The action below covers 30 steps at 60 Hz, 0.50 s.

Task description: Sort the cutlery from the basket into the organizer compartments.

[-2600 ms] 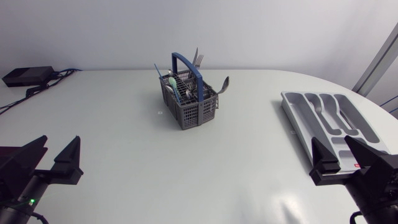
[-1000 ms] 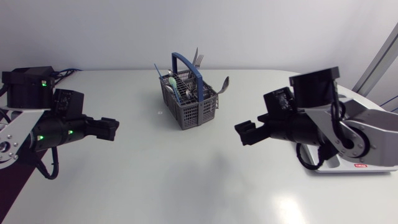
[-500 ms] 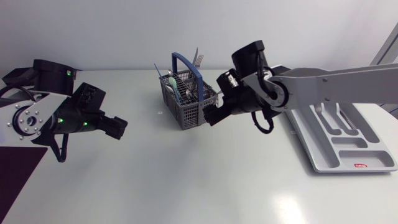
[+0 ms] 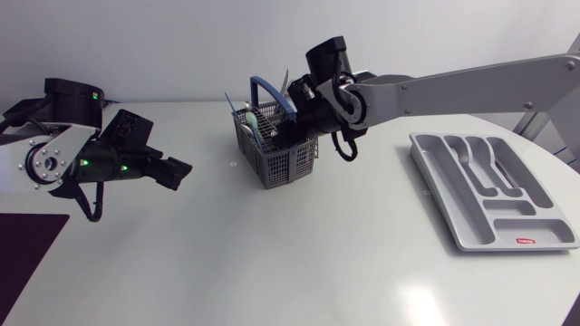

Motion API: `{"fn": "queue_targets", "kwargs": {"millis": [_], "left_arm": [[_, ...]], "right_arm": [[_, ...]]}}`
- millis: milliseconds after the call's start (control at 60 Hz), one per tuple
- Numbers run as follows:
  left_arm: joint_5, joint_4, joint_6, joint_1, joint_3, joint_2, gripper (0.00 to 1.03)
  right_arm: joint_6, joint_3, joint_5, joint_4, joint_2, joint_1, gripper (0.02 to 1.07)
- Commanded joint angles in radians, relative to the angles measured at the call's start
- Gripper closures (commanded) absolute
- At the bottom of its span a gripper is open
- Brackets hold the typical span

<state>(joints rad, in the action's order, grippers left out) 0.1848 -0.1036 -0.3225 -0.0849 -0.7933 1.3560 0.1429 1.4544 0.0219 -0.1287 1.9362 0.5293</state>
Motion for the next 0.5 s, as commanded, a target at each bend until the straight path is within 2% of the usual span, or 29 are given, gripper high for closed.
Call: {"fn": "queue_targets", "kwargs": {"millis": [0, 100, 267, 483], "left_arm": [[0.019, 0.007, -0.010, 0.010, -0.029, 0.015, 0.10], [0.041, 0.007, -0.009, 0.013, -0.029, 0.015, 0.10], [0.041, 0.005, -0.007, 0.016, -0.032, 0.014, 0.10], [0.041, -0.008, -0.007, 0.019, -0.035, 0.011, 0.10]], "right_arm": [[0.006, 0.026, 0.000, 0.011, 0.041, 0.005, 0.83], [0.004, 0.031, 0.001, 0.000, 0.052, 0.001, 0.88], [0.007, -0.025, 0.009, 0.000, 0.014, 0.000, 0.90], [0.020, -0.249, 0.018, 0.012, -0.195, 0.009, 0.91]]}}
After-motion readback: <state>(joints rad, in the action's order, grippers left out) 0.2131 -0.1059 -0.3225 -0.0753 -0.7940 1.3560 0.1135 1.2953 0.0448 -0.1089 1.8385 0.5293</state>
